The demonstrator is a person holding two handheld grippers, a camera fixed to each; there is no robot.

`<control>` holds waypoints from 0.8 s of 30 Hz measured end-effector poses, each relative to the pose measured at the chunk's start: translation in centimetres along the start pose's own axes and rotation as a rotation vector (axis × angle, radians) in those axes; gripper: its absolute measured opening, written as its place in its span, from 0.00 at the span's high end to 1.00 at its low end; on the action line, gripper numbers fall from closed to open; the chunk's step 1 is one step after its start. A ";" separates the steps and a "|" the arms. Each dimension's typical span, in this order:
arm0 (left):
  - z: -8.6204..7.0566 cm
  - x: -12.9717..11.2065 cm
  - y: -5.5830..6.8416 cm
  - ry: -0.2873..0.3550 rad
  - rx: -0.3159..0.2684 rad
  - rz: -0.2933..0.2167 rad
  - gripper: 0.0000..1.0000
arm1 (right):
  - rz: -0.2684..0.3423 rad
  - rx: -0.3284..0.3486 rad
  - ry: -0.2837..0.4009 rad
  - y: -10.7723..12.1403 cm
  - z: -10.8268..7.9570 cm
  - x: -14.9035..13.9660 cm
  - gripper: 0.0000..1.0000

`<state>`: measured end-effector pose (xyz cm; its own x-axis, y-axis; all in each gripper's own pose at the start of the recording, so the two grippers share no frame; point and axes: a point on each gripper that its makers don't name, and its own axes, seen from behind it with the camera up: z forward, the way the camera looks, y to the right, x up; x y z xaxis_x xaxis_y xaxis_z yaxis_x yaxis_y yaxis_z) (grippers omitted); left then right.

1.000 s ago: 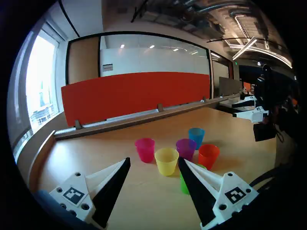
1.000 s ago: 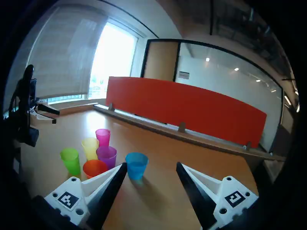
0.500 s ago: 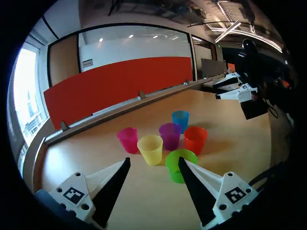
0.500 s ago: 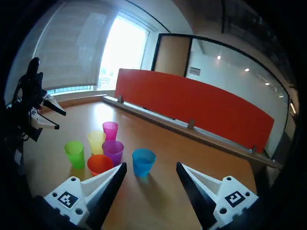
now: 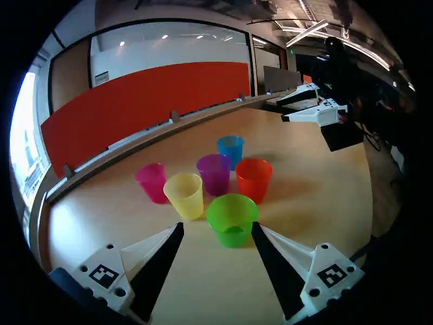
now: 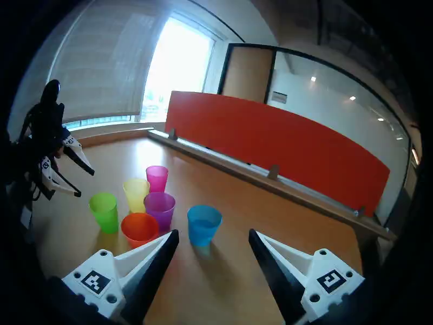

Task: Pour water

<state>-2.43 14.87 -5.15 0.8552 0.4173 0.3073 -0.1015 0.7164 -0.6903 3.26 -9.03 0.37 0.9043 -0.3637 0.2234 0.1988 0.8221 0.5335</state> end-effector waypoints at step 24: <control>4.6 -2.7 2.0 -0.099 -0.077 0.015 0.06 | -0.001 0.011 -0.015 0.4 1.6 -0.9 0.00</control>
<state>-7.24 17.71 -4.33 0.7994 0.4831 0.3571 -0.0710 0.6663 -0.7423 1.96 -9.05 1.70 0.8982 -0.3713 0.2352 0.1956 0.8170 0.5425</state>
